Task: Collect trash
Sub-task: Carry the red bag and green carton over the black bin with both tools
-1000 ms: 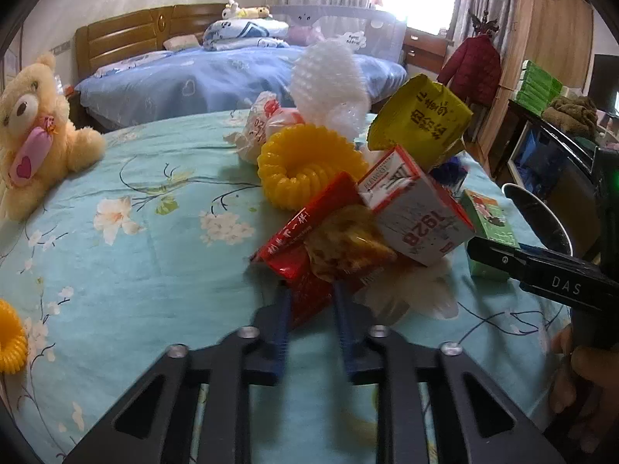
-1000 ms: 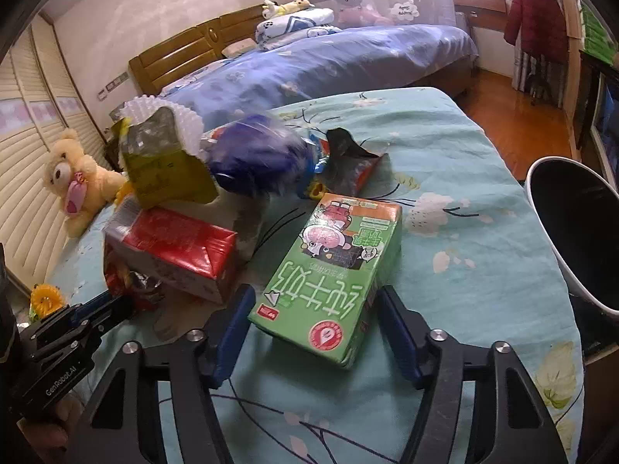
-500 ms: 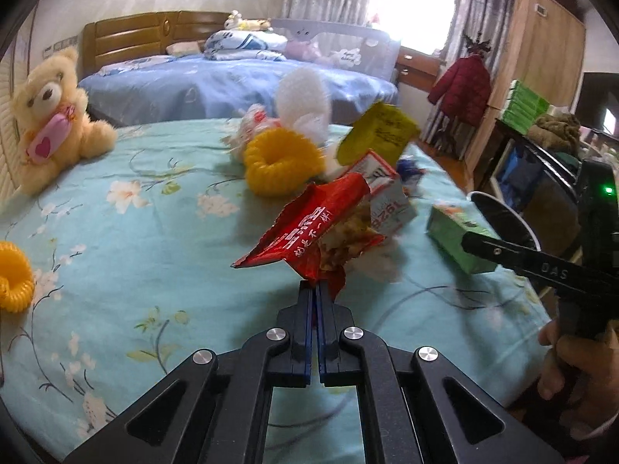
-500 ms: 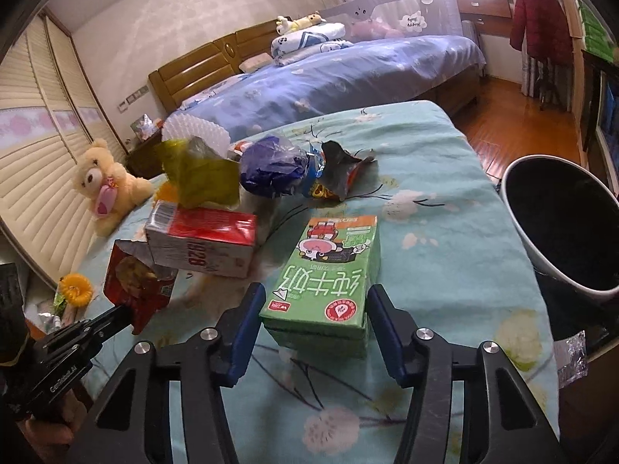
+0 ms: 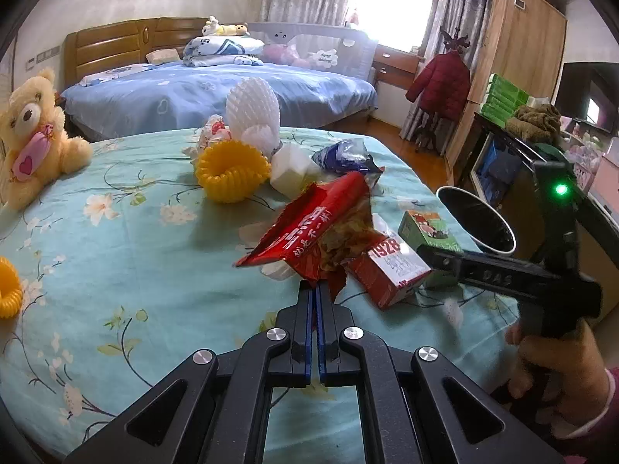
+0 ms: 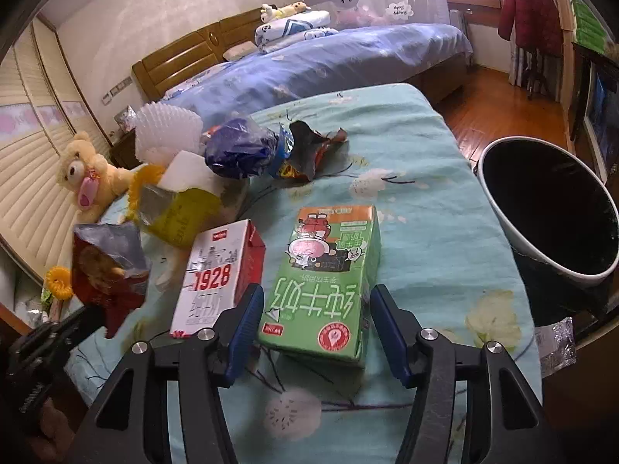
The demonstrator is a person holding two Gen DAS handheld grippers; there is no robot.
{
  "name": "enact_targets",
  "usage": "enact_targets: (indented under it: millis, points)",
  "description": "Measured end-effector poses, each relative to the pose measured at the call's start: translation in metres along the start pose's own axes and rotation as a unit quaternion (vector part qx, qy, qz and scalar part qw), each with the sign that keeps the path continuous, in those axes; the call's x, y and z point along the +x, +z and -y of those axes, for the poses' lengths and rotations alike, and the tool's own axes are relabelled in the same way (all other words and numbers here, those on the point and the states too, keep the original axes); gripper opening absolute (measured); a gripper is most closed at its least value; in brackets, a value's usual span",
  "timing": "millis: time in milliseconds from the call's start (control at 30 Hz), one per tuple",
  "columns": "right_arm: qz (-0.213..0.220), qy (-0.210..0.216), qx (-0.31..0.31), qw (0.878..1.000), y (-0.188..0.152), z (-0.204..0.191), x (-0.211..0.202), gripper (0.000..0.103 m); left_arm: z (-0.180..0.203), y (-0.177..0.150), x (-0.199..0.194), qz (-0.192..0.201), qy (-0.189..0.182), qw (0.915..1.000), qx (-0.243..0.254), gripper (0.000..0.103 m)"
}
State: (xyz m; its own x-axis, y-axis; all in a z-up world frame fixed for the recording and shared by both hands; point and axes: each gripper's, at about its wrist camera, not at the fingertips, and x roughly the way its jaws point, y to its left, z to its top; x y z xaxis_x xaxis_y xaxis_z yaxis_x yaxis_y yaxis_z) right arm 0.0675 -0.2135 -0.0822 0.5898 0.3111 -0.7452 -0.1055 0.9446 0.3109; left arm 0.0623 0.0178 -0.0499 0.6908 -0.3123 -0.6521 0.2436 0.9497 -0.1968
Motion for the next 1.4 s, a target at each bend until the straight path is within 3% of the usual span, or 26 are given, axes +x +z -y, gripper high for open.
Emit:
enact_targets:
  millis: [133,433,933,1400]
  points:
    - [0.013,0.004,-0.005,1.0,-0.002,0.005,-0.007,0.053,0.006,0.003,0.001,0.002,-0.003,1.0,0.002,0.0]
    - [0.048,0.002,0.026,0.999,0.003,0.041,-0.04,0.052,0.044,0.015,0.018,-0.003,-0.034,0.9989,0.033,0.0]
    - [0.07,-0.036,0.078,0.994,0.008,0.112,-0.069,0.052,0.103,0.047,0.086,-0.042,-0.077,0.9926,0.083,0.0]
    - [0.071,-0.054,0.102,0.991,0.023,0.16,-0.068,0.052,0.139,0.082,0.145,-0.067,-0.087,0.9884,0.105,0.0]
